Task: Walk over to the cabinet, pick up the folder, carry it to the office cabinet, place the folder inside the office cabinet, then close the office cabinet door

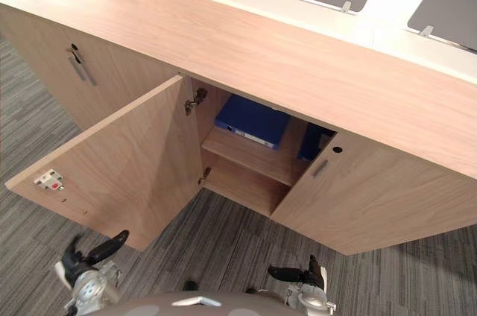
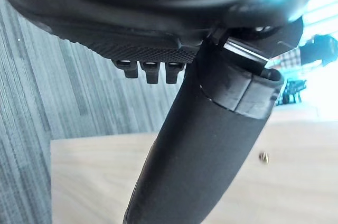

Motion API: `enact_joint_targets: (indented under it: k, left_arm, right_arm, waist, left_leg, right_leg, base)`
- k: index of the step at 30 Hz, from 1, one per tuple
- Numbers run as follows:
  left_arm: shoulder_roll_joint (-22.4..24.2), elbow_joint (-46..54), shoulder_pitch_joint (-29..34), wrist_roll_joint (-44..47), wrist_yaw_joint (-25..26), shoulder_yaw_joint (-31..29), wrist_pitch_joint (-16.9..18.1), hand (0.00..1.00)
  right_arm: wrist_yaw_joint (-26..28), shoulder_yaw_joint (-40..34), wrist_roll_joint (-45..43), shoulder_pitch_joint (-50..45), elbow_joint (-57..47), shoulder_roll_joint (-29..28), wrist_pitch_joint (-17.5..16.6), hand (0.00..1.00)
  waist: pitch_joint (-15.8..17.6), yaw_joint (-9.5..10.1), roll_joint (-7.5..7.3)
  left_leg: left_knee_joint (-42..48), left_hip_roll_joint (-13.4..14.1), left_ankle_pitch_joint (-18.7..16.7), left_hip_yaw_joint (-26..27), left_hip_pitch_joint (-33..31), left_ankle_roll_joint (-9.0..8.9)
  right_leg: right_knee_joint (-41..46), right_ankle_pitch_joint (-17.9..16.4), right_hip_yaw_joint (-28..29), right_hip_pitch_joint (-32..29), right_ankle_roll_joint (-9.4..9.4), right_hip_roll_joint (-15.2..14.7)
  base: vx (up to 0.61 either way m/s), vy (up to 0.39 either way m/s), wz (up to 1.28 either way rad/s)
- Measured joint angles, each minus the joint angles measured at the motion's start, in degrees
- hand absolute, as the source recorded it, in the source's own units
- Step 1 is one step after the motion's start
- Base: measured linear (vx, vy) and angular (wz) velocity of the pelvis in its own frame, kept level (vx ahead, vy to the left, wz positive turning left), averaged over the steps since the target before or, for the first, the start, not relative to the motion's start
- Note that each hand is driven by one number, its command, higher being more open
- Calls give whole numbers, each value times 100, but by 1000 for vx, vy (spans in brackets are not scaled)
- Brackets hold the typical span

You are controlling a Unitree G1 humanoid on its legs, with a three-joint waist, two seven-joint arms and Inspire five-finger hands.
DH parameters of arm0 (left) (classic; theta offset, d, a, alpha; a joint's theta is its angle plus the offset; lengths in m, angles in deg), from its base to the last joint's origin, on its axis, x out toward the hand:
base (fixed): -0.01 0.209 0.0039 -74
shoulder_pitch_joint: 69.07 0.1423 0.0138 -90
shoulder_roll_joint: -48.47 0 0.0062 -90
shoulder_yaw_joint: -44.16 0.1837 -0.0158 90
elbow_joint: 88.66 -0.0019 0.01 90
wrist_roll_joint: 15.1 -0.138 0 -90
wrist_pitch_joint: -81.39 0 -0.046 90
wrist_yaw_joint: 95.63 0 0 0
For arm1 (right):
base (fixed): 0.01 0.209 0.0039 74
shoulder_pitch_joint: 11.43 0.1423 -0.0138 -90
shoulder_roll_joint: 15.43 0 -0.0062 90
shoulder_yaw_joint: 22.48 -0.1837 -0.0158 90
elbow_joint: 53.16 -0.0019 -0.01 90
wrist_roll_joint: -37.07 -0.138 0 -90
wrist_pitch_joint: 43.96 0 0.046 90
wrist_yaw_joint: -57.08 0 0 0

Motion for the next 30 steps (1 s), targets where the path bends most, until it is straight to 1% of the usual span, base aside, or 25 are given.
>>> enact_joint_targets:
  k: [1,3,7,10,14,16,17,21,23,28,30]
  left_arm:
    - [4,0,20,0,65,-136,26,100]
    - [4,0,55,0,114,-227,70,100]
    - [32,17,79,-7,94,-96,74,100]
    - [59,114,80,-19,-20,286,74,100]
    - [80,354,56,-122,-303,902,73,100]
    - [79,442,10,-277,-422,1106,72,100]
    - [111,451,-32,-287,-396,1168,47,100]
    - [101,453,-25,-383,-462,1228,40,100]
    - [81,453,-16,-523,-458,1231,14,100]
    - [-31,484,28,-525,-457,1277,-29,100]
    - [-39,693,137,-525,-458,1280,-31,100]
  right_arm:
    - [0,0,1,8,36,1,0,100]
    - [-1,-2,1,6,78,1,0,100]
    - [-1,0,11,4,78,0,0,100]
    - [-1,2,23,6,78,3,1,100]
    - [2,6,219,28,77,6,13,100]
    - [6,9,220,62,78,5,22,100]
    - [9,9,220,66,78,7,23,100]
    - [18,9,220,77,79,20,26,100]
    - [23,9,220,76,83,19,27,100]
    - [23,9,220,76,90,18,30,100]
    - [22,9,219,72,94,13,39,100]
  waist:
    - [1,4,3]
    - [7,16,13]
    - [25,53,41]
    - [35,76,55]
    - [55,77,85]
    - [57,74,86]
    - [57,75,84]
    - [89,83,117]
    - [93,96,109]
    - [91,96,99]
    - [78,96,78]
  left_leg:
    - [0,0,0,-9,0,0]
    - [-1,0,0,-30,-2,0]
    - [-2,-5,3,-95,-3,-1]
    - [-2,-7,7,-128,-2,2]
    - [-2,-11,7,-135,-3,1]
    - [-1,-11,7,-135,-2,0]
    - [-1,-12,7,-135,-2,0]
    - [0,-15,7,-134,2,0]
    - [0,-11,9,-128,7,-1]
    - [0,-2,12,-87,36,-5]
    - [0,3,12,-74,41,-5]
  right_leg:
    - [0,0,-2,4,-1,0]
    - [0,-2,-10,10,-3,1]
    - [-22,-12,-32,44,-11,2]
    - [-63,-15,-62,80,-8,7]
    - [-91,-14,-70,94,-5,11]
    - [-95,-14,-69,96,-5,14]
    - [-96,-14,-67,97,-5,13]
    - [-96,-11,-61,103,-5,11]
    - [-93,-9,-55,106,-7,15]
    - [-60,-3,-11,104,-9,17]
    - [-59,5,1,102,-13,22]
  base:
    - [-26,-2,4]
    - [-21,-2,5]
    - [-18,-2,8]
    - [-4,-6,6]
    - [1,-2,1]
    - [0,0,0]
    - [0,0,0]
    - [0,0,0]
    - [0,0,0]
    - [-11,-1,-4]
    - [0,0,-2]
